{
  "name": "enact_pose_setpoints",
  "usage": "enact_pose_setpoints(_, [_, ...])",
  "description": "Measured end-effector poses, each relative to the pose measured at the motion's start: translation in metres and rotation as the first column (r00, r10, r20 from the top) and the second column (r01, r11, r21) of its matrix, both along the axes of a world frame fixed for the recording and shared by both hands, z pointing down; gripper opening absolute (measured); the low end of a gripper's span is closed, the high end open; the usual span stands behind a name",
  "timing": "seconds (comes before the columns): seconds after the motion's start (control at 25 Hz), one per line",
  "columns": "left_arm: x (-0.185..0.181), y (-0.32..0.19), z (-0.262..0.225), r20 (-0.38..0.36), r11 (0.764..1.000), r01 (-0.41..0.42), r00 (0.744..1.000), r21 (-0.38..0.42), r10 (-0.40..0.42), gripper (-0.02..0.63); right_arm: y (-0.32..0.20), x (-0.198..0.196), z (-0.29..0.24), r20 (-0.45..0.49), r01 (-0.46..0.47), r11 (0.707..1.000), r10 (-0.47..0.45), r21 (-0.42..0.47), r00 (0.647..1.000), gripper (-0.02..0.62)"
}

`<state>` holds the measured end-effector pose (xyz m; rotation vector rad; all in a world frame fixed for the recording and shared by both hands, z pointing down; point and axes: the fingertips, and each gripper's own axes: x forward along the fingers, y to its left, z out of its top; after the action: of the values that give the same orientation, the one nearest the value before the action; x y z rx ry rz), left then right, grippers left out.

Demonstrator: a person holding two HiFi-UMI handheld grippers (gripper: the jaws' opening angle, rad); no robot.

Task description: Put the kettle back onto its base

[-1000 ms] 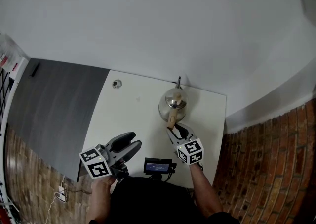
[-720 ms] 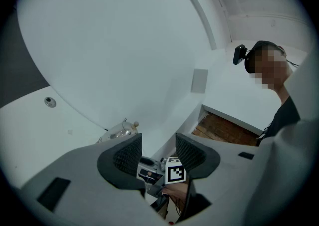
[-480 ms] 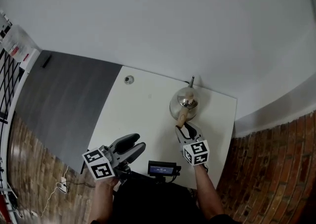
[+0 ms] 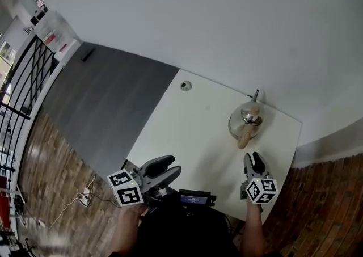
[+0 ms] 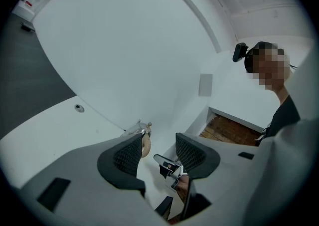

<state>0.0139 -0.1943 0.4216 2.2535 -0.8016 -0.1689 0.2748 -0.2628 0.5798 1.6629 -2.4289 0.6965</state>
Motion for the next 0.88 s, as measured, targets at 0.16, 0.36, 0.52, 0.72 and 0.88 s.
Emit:
enact_pose_setpoints(0.16, [-0.005, 0.000, -0.012, -0.031, 0.996, -0.085, 0.996, 0.041, 0.086, 0.213, 0.032, 0.018, -0.004, -0.014, -0.097, 0.995, 0.097, -0.013, 0.995, 0.141])
enact_pose_setpoints(0.36, [-0.034, 0.011, -0.015, -0.085, 0.974, -0.210, 0.973, 0.080, 0.217, 0.213, 0.081, 0.004, -0.015, 0.037, -0.259, 0.965, 0.260, -0.032, 0.965, 0.141])
enact_pose_setpoints(0.52, [-0.071, 0.029, -0.004, -0.156, 0.950, -0.301, 0.937, 0.087, 0.312, 0.213, 0.150, -0.032, -0.022, 0.164, -0.401, 0.913, 0.408, -0.075, 0.898, 0.141])
enact_pose_setpoints(0.72, [-0.112, 0.060, 0.015, -0.225, 0.921, -0.385, 0.893, 0.063, 0.389, 0.213, 0.231, -0.086, -0.024, 0.210, -0.501, 0.857, 0.516, -0.124, 0.831, 0.141])
enact_pose_setpoints(0.88, [-0.124, 0.081, 0.008, -0.272, 0.892, -0.444, 0.851, 0.082, 0.448, 0.213, 0.264, -0.109, -0.046, 0.220, -0.536, 0.837, 0.546, -0.107, 0.809, 0.141])
